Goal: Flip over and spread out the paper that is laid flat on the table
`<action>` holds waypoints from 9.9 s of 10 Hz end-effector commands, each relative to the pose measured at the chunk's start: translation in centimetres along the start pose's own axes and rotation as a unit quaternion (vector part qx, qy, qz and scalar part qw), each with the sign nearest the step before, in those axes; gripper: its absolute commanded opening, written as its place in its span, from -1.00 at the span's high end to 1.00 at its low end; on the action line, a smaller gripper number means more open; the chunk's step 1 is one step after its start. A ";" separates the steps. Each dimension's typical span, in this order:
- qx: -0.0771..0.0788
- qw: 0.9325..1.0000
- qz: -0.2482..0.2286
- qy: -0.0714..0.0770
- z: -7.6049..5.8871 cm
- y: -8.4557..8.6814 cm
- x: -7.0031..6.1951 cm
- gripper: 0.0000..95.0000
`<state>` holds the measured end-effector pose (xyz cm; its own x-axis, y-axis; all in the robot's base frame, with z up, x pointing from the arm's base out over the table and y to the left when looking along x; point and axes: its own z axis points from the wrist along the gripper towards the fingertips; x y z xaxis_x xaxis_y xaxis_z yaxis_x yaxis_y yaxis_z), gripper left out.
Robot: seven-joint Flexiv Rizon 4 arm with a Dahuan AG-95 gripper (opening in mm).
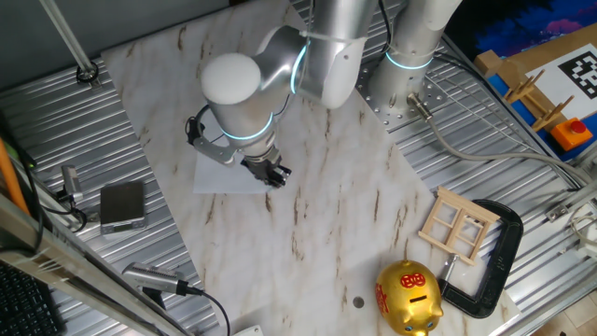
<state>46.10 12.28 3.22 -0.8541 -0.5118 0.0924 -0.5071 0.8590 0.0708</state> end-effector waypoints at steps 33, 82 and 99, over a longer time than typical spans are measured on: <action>0.046 0.999 -0.001 0.013 1.8 -0.7 -1.3 1.00; -0.045 0.997 -0.051 0.031 -26.0 -2.1 5.6 1.00; -0.029 0.998 -0.033 0.034 -27.7 -2.0 5.4 1.00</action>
<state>45.70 7.37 30.98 -0.8069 -0.5712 0.1506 -0.5557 0.8204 0.1348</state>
